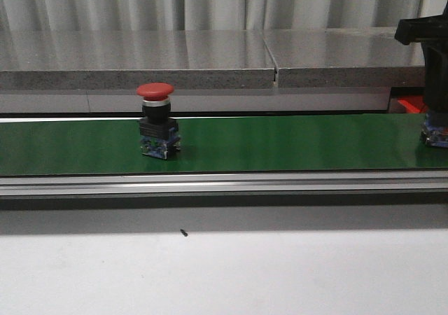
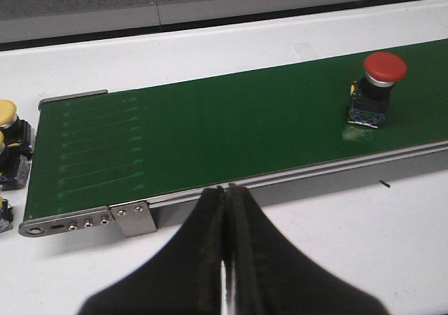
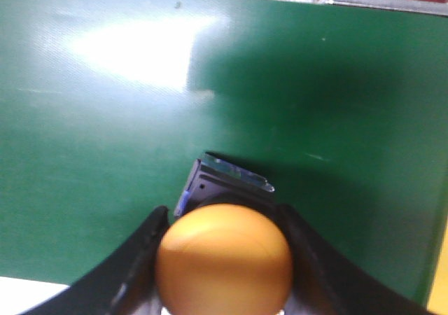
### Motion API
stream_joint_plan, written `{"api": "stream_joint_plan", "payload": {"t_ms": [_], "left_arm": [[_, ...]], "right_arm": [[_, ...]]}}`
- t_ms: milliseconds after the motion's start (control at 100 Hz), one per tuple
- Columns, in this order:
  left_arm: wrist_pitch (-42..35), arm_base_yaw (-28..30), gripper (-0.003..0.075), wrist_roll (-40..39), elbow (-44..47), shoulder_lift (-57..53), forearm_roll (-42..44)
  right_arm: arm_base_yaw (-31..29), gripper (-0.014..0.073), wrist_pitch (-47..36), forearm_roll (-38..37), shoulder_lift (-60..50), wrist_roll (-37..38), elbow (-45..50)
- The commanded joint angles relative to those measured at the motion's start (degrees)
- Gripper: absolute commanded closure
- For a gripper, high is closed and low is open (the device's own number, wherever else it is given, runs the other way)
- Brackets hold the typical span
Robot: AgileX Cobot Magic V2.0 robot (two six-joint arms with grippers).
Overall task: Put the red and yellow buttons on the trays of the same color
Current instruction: 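Carry the yellow button into the yellow tray and open the right gripper, then grasp the red button arriving at the belt end with the right gripper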
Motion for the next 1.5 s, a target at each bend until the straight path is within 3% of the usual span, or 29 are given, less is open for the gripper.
{"api": "stream_joint_plan", "payload": {"t_ms": [0,430,650,1130,1220,1370,1420,1490], "left_arm": [[-4.1,-0.4,0.0741,-0.1,-1.5,0.2,-1.0],[-4.1,-0.4,0.0741,-0.1,-1.5,0.2,-1.0],[-4.1,-0.4,0.0741,-0.1,-1.5,0.2,-1.0],[-4.1,-0.4,0.0741,-0.1,-1.5,0.2,-1.0],[-4.1,-0.4,0.0741,-0.1,-1.5,0.2,-1.0],[-4.1,-0.4,0.0741,-0.1,-1.5,0.2,-1.0],[-4.1,-0.4,0.0741,-0.1,-1.5,0.2,-1.0],[-4.1,-0.4,0.0741,-0.1,-1.5,0.2,-1.0]], "right_arm": [[-1.6,0.0429,-1.2,0.2,-4.6,-0.3,-1.9],[-17.5,0.0429,-0.5,-1.9,-7.2,-0.3,-1.7],[-25.1,0.0429,-4.0,-1.0,-5.5,-0.3,0.4],[-25.9,0.0426,-8.7,1.4,6.4,-0.3,3.0],[-25.9,0.0336,-8.5,1.4,6.6,-0.3,3.0],[-25.9,0.0001,-8.2,1.4,6.5,-0.3,3.0],[-25.9,-0.0034,-7.9,1.4,6.0,-0.3,3.0],[-25.9,-0.0017,-6.7,1.4,4.8,-0.3,3.0]]}}
